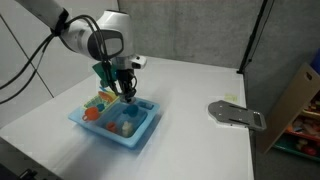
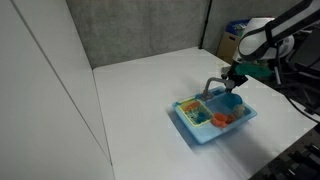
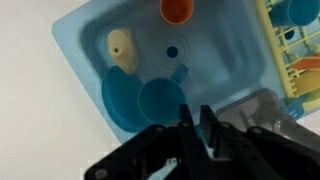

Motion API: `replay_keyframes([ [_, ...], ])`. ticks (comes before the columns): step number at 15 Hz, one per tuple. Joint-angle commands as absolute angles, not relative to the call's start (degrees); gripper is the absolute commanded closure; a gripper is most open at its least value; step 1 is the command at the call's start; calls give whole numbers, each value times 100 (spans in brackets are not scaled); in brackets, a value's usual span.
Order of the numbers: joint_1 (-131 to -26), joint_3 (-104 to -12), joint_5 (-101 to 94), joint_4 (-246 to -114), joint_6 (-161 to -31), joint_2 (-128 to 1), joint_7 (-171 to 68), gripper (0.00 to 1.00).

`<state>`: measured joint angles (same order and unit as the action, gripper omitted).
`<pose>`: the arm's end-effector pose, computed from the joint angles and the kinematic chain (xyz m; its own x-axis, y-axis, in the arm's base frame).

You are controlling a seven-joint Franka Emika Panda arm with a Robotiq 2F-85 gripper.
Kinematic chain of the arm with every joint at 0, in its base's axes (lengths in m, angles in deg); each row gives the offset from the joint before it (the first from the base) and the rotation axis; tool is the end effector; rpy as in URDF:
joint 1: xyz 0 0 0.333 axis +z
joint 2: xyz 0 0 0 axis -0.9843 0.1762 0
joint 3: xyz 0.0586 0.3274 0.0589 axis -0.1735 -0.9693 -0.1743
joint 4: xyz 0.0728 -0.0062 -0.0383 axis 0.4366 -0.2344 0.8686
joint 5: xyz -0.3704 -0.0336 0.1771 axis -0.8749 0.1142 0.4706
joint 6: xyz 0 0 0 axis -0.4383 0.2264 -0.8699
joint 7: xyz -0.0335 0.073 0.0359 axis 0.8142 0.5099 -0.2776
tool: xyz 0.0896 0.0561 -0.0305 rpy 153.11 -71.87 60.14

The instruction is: Pick up the blue mug and drop it in the sink

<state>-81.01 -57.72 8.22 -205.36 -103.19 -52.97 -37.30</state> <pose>0.6066 -0.0562 0.2008 0.8552 -0.5134 -0.0710 -0.5164 -0.8557 -0.0334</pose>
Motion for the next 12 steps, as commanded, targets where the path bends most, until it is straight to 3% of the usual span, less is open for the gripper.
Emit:
replay_keyframes([
  [1, -8082, -5727, 865, -20357, -10152, -5239, -3626, 50],
  [7, -8124, -5683, 853, -20370, -10048, -5318, -3644, 4],
  [12, -8168, -5531, 782, -20433, -9930, -5441, -3653, 0],
])
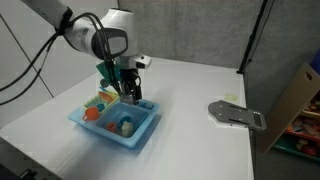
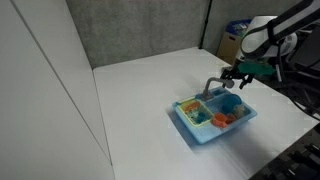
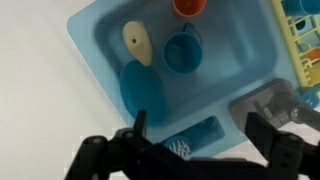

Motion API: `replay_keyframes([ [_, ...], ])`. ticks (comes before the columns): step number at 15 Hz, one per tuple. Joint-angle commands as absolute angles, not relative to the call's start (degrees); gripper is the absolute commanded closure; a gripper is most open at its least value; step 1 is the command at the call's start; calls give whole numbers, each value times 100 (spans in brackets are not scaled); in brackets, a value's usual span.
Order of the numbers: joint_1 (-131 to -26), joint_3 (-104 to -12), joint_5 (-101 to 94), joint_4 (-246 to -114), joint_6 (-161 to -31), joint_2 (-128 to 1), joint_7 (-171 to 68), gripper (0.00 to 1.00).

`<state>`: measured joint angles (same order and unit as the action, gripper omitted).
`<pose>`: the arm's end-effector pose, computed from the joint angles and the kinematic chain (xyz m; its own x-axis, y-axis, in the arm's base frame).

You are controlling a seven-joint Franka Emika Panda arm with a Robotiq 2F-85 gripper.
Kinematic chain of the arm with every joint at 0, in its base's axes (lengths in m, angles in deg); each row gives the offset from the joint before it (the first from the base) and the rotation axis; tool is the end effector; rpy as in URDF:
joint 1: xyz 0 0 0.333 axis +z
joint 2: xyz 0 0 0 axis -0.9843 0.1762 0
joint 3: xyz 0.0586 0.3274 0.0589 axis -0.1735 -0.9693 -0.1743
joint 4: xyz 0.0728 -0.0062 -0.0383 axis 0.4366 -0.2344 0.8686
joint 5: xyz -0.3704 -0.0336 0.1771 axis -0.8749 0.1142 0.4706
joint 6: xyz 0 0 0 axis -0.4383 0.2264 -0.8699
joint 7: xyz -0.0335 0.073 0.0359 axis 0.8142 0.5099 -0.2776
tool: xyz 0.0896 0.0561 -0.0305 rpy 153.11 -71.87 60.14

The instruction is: Pick up the blue mug and drop it in the sink

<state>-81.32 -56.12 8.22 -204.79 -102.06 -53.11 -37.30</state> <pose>0.6066 -0.0759 0.2052 0.8395 -0.5386 -0.0721 -0.5412 -0.8406 -0.0217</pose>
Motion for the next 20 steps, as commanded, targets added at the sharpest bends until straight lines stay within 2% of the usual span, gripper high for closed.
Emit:
replay_keyframes([
  [1, -8178, -5502, 766, -20454, -9890, -5475, -3669, 0],
  [20, -8257, -5331, 1, -21181, -9123, -6724, -4241, 0],
])
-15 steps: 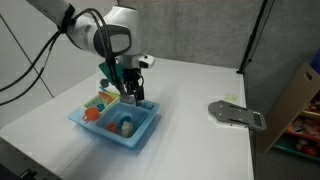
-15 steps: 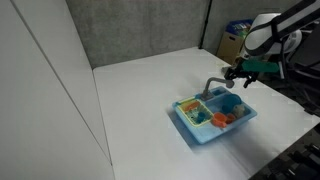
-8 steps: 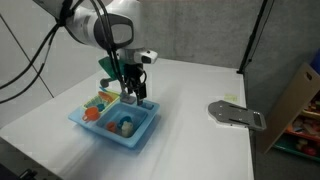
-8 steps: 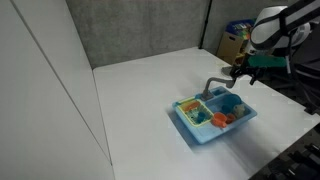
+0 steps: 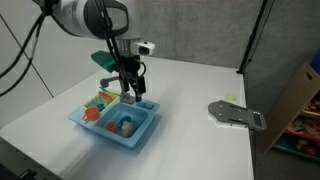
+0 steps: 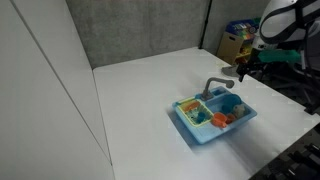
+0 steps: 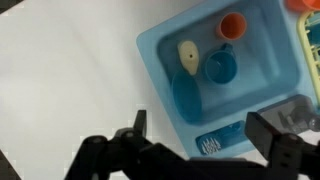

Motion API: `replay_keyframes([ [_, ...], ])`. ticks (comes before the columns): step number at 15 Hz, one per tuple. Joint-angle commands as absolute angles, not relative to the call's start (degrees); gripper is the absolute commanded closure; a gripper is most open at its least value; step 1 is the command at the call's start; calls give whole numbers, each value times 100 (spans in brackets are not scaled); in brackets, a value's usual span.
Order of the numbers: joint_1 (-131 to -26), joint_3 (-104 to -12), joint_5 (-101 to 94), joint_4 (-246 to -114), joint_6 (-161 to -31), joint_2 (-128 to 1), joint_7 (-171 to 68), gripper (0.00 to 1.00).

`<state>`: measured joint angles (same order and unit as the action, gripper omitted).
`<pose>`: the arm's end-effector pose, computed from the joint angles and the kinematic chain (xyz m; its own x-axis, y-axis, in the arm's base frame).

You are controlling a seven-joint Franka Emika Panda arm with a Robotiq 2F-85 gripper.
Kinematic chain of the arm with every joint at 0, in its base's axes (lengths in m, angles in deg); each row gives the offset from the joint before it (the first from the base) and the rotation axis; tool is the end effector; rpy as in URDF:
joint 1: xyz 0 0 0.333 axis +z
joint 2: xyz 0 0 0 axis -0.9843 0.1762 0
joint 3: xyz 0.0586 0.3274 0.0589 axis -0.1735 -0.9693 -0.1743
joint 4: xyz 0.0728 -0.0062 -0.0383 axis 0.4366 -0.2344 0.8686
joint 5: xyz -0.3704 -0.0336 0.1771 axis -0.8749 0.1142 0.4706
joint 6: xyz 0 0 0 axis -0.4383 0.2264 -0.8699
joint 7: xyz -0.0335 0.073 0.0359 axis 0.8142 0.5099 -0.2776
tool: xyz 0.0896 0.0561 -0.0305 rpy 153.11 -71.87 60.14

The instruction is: Pick up the blue mug and drop it in the sink

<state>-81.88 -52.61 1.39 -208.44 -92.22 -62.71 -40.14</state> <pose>0.5723 -0.1125 0.2678 0.8698 -0.4801 -0.1138 -0.4763 -0.8772 0.0603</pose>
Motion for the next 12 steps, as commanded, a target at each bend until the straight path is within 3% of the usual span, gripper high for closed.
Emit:
replay_keyframes([
  [1, -8261, -5340, -22, -21267, -9138, -6831, -4305, 0],
  [12, -8294, -5495, -153, -22006, -9045, -7769, -5545, 0],
])
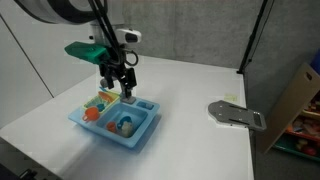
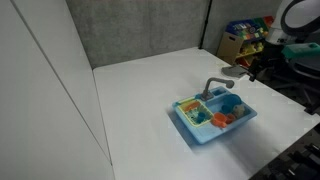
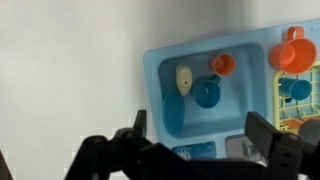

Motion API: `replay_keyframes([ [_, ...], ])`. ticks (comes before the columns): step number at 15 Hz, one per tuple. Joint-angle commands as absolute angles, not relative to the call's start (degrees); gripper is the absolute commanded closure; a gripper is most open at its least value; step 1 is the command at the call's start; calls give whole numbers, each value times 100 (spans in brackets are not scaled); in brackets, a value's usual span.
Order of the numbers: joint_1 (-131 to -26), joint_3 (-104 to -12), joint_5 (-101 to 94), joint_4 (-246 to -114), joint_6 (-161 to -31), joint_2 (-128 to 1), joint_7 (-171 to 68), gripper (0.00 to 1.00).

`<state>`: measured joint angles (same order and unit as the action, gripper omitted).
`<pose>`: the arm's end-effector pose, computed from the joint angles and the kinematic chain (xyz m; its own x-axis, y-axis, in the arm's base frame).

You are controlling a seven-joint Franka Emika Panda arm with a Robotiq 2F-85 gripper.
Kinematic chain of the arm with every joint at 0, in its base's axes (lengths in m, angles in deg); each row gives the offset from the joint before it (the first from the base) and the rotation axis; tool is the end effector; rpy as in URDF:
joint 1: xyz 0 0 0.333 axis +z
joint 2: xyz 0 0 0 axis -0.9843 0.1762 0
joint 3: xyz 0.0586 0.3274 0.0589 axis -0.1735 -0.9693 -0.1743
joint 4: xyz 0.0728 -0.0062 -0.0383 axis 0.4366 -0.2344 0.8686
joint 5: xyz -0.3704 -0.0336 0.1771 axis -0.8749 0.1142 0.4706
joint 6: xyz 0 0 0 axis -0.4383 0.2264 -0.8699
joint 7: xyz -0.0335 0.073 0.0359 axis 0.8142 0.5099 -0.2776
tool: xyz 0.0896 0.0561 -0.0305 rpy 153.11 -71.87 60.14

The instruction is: Pick up the blue mug and drop it in the sink

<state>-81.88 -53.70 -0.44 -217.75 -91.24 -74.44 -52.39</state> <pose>0.5233 -0.0943 0.3123 0.9635 -0.2470 -0.1036 -0.2462 -0.9690 0.0206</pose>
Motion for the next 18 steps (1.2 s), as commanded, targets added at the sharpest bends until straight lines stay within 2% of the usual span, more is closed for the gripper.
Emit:
replay_keyframes([
  [1, -8296, -5510, -132, -22035, -9039, -7801, -5611, 0],
  [10, -8290, -5538, -59, -21951, -9107, -7644, -5473, 0],
  [18, -8262, -5622, -123, -22125, -9028, -8107, -5599, 0],
])
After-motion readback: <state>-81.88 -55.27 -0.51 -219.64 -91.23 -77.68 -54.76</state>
